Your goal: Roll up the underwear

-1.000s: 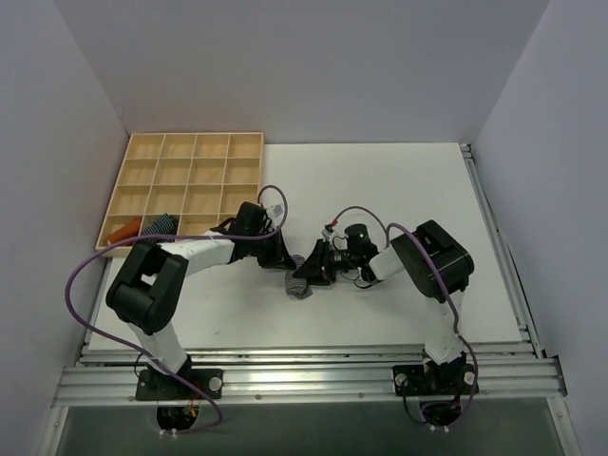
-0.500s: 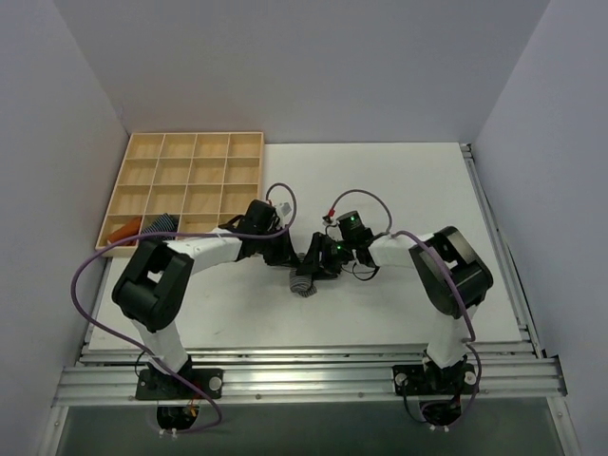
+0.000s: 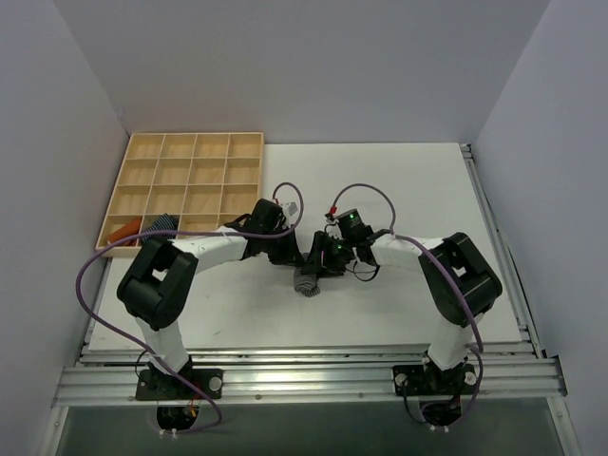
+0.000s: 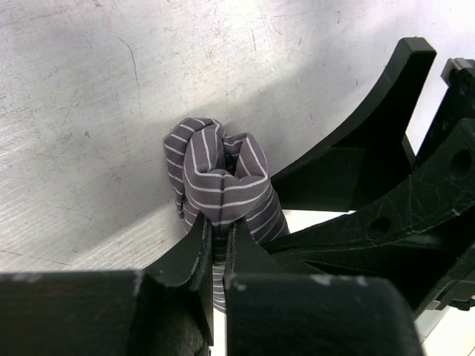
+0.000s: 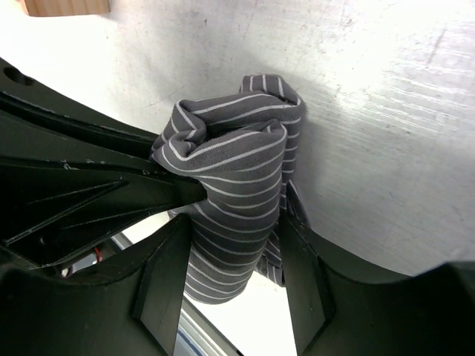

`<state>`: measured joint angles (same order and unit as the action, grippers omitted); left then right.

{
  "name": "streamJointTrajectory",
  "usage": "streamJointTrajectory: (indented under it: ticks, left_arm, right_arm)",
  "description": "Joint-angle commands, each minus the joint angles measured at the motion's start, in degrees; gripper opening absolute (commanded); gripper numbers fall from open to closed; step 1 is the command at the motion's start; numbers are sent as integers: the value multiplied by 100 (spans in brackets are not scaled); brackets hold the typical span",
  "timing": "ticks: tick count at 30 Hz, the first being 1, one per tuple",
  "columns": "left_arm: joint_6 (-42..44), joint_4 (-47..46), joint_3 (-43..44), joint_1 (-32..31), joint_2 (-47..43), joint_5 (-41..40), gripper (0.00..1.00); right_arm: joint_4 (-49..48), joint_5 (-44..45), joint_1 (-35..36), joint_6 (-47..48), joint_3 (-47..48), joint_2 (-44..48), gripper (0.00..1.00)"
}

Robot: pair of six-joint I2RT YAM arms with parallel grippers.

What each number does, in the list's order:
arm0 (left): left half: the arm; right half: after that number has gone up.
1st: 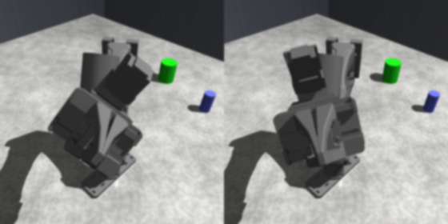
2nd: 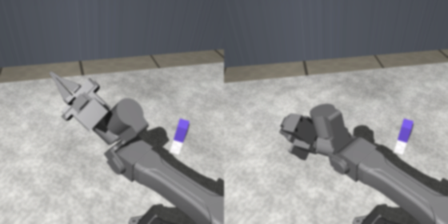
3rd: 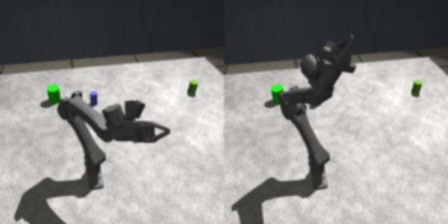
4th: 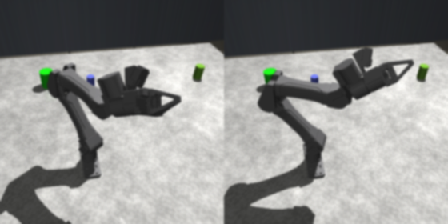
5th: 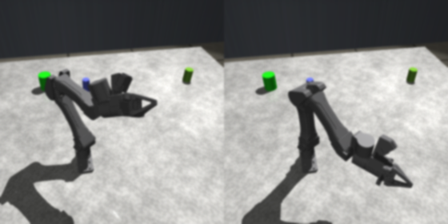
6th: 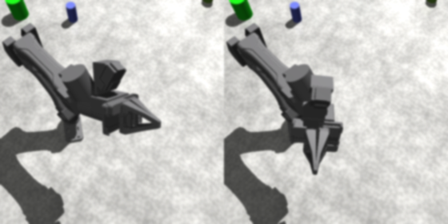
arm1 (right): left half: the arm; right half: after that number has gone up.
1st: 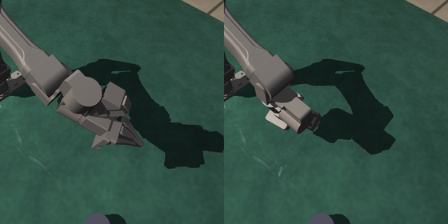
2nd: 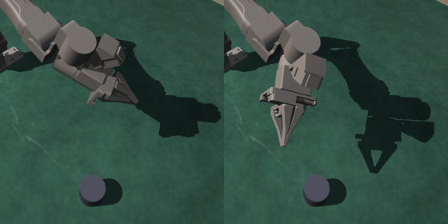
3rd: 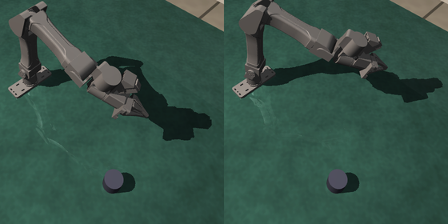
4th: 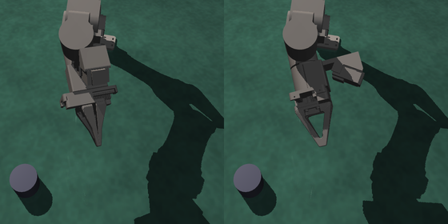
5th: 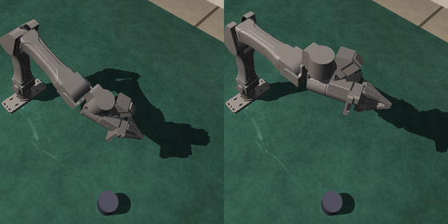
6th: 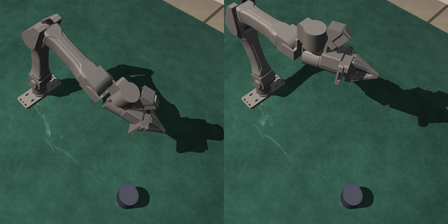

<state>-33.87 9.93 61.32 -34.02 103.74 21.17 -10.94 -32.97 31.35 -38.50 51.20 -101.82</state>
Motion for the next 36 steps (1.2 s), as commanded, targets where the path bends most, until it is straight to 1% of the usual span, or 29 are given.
streamJointTrajectory:
  ticks: [1,2,3,6,11,14,16,20,25,26,28,29,30,31,32,33,36]
  left_arm:
    - [231,756,-68,-149,225,-192,2]
    - [231,773,-59,-149,225,-209,2]
    - [240,782,-41,-149,225,-218,2]
    - [249,826,-6,-158,234,-253,2]
    - [267,887,64,-184,234,-271,2]
    - [249,923,99,-193,217,-298,2]
    - [197,923,108,-193,164,-315,2]
    - [109,957,170,-193,41,-333,2]
    - [3,1124,354,-184,-56,-350,3]
    - [-6,1133,372,-184,-73,-359,4]
    - [-32,1169,372,-175,-152,-385,7]
    - [-41,1177,363,-166,-196,-385,9]
    - [-50,1186,363,-140,-266,-385,11]
    - [-58,1238,372,-123,-302,-385,13]
    - [-76,1283,407,-96,-380,-359,20]
    - [-76,1379,433,-26,-433,-324,23]
    - [11,1625,556,71,-749,-359,32]
  right_arm:
    - [514,1082,-50,273,136,153,46]
    - [540,1169,-42,282,136,180,47]
    - [601,1214,-33,308,153,198,54]
    - [777,1354,2,352,241,215,57]
    - [1067,1706,116,457,399,198,58]
    - [1068,1689,134,423,321,75,57]
    - [1068,1671,204,387,268,48,55]
    - [1006,1645,362,203,-13,162,48]
    - [532,1416,608,-70,-637,215,36]
    - [444,1399,644,-96,-707,224,29]
    - [356,1381,688,-201,-952,285,22]
    - [269,1399,705,-219,-1024,373,14]
    - [224,1407,714,-237,-1094,426,11]
    - [206,1416,714,-237,-1208,470,6]
    - [145,1390,714,-219,-1252,488,3]
    - [110,1364,706,-158,-1314,540,0]
    - [-162,1337,732,-53,-1489,698,0]
